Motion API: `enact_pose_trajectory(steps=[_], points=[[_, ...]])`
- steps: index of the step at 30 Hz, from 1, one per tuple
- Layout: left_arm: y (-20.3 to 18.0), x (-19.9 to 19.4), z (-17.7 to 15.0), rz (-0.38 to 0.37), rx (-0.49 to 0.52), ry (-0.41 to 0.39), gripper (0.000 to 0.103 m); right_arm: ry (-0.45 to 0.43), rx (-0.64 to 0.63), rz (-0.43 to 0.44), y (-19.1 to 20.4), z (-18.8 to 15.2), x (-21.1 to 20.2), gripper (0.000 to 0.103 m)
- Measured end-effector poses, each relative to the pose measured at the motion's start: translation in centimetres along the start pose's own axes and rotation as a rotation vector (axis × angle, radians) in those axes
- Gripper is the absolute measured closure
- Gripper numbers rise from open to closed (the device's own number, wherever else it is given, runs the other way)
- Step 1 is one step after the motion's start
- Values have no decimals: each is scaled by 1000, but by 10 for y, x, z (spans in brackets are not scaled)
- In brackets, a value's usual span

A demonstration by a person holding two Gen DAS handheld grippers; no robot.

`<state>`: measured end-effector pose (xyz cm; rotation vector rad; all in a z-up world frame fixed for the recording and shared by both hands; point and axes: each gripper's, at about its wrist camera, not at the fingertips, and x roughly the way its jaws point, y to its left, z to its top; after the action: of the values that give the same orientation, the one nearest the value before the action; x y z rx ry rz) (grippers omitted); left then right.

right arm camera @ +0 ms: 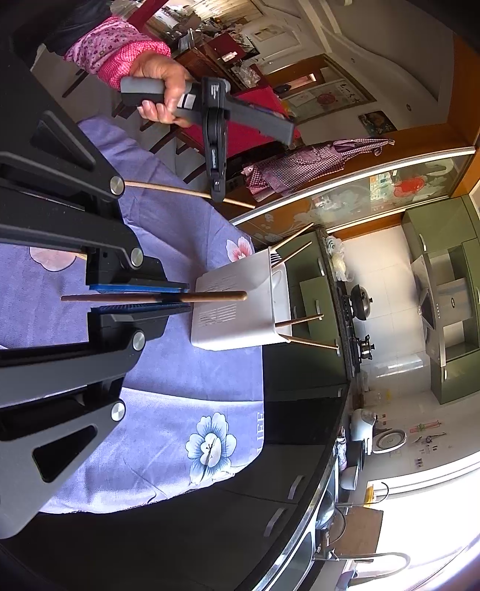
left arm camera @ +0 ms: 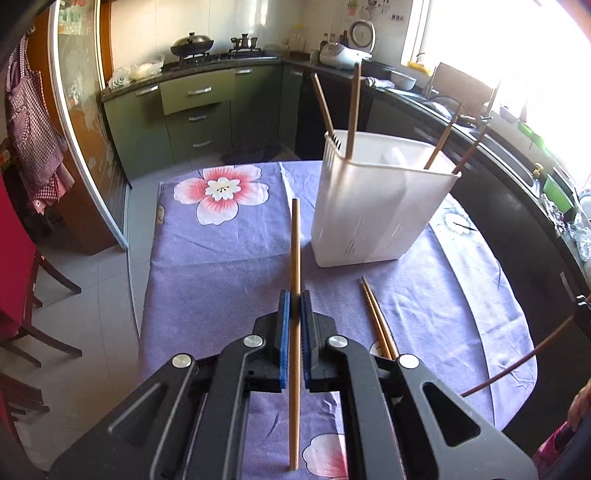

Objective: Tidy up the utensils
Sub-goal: 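Carry both chopsticks over the holder and open both tools to drop them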

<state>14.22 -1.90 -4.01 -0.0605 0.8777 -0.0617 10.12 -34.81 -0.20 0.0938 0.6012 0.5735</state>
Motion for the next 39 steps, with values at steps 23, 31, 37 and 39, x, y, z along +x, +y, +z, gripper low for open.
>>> enact_pose_trajectory(steps=[23, 31, 37, 39], points=[[-13, -76, 9, -93, 39, -130, 98, -53, -87, 2, 19, 45, -4, 97], [-34, -112, 56, -107, 89, -227, 98, -134, -105, 10, 27, 110, -7, 97], [-54, -145, 101, -109, 125, -339, 98, -202, -115, 27, 40, 168, 0, 97], [-58, -155, 117, -102, 129, -387, 98, -222, -120, 13, 43, 187, 7, 97]])
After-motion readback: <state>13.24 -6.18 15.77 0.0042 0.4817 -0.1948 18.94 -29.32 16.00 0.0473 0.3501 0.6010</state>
